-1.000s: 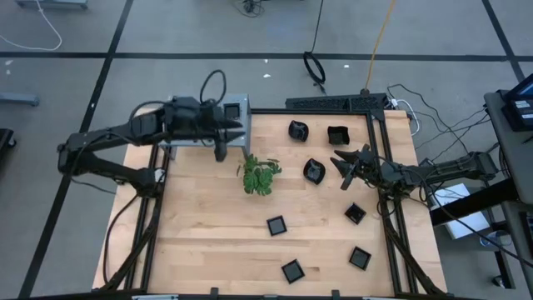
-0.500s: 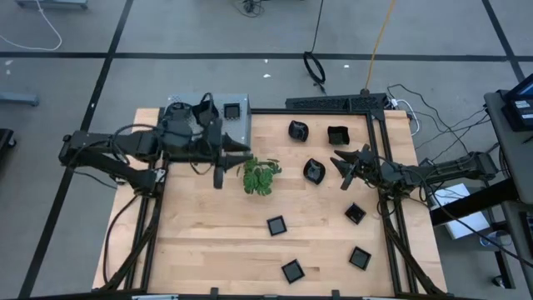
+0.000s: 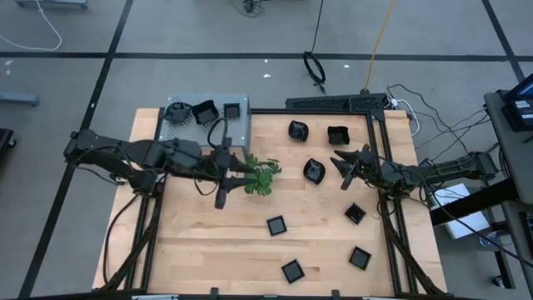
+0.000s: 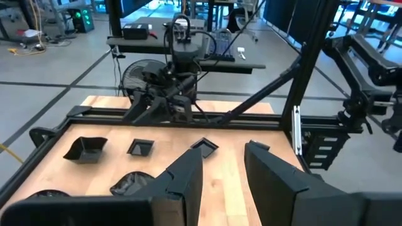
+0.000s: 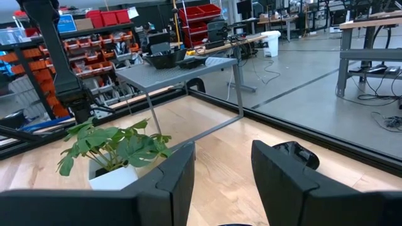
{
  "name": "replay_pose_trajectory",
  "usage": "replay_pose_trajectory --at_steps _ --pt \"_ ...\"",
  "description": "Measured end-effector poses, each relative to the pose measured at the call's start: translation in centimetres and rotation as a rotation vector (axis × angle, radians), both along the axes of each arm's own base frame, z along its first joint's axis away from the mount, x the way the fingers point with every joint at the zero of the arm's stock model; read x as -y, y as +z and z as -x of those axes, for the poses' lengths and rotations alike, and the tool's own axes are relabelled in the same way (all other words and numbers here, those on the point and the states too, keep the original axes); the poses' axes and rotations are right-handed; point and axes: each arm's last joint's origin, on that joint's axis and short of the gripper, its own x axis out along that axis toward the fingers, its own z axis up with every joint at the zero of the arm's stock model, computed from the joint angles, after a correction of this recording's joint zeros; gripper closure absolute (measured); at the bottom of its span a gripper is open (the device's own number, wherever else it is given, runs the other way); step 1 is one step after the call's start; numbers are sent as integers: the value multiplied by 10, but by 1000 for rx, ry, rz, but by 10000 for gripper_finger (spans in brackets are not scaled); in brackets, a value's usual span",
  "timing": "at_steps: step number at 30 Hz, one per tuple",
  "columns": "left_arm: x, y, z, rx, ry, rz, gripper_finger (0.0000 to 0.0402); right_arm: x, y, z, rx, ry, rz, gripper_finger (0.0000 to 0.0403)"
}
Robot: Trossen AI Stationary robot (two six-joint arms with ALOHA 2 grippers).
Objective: Pick & Place Mini shaped plates
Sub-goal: Stack the leaf shaped plate on top of the leaf shaped plate on the shelf
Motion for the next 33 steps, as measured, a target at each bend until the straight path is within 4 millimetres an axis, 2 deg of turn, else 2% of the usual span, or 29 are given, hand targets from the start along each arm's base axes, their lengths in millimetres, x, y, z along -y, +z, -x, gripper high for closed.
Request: replay_pose_trajectory --at_steps 3,9,13,19,33 --pt "0 0 0 1 1 4 279 0 0 0 40 0 -67 258" --pt "0 2 0 18 -1 -1 279 0 0 0 280 -21 -467 257" --pt "0 2 0 20 0 -3 279 0 0 0 370 -34 -614 258" --pt "0 2 0 21 0 -4 279 3 0 2 444 -140 -646 258" --pt "-2 4 -1 39 -2 -42 279 6 2 2 437 -180 -578 257"
